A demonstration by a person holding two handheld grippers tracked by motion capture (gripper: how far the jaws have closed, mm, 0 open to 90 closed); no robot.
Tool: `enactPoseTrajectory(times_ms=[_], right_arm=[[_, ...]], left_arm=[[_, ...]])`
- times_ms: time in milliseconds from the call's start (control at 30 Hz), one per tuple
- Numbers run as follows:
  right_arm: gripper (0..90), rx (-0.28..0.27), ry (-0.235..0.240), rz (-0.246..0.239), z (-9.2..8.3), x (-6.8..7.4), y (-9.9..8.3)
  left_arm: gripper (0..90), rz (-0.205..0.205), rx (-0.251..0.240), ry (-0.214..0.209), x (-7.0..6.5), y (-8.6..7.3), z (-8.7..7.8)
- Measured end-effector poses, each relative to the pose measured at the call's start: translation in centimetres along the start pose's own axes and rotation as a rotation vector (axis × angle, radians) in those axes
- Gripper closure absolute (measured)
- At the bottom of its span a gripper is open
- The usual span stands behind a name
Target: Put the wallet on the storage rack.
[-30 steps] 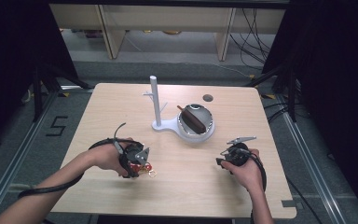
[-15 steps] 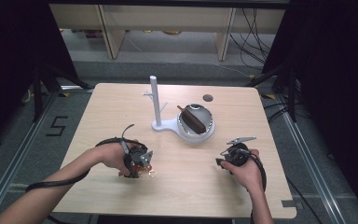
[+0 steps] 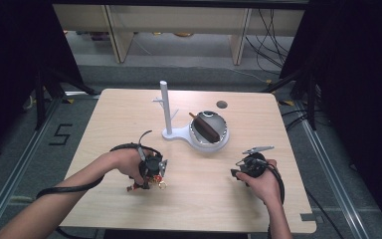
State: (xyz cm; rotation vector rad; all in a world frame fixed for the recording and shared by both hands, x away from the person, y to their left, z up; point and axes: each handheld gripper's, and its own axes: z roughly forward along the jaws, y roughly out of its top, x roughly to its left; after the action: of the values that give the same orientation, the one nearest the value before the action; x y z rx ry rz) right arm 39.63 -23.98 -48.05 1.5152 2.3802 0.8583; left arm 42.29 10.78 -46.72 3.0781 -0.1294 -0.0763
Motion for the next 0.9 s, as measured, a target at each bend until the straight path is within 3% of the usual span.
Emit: enactPoseTrajectory(times_ms=[67, 267, 600, 900], right_arm=[[54.9, 0.001, 0.000, 0.005, 0.1, 0.0, -0.1], [54.8, 0.003, 0.002, 0.003, 0.1, 0.0, -0.1], [54.6, 0.010, 0.005, 0.001, 0.3, 0.0, -0.1], [54.7, 0.010, 0.007, 0.000, 0.3, 0.0, -0.2]], left_arm=[[51.9, -0.026, 0.010, -0.010, -0.1, 0.2, 0.1], [50.5, -0.052, 0.013, -0.016, 0.2, 0.4, 0.3], [64.5, -0.058, 0.033, -0.063, 0.6, 1.1, 0.4], [66.5, -0.053, 0.043, -0.086, 0.3, 1.3, 0.5]])
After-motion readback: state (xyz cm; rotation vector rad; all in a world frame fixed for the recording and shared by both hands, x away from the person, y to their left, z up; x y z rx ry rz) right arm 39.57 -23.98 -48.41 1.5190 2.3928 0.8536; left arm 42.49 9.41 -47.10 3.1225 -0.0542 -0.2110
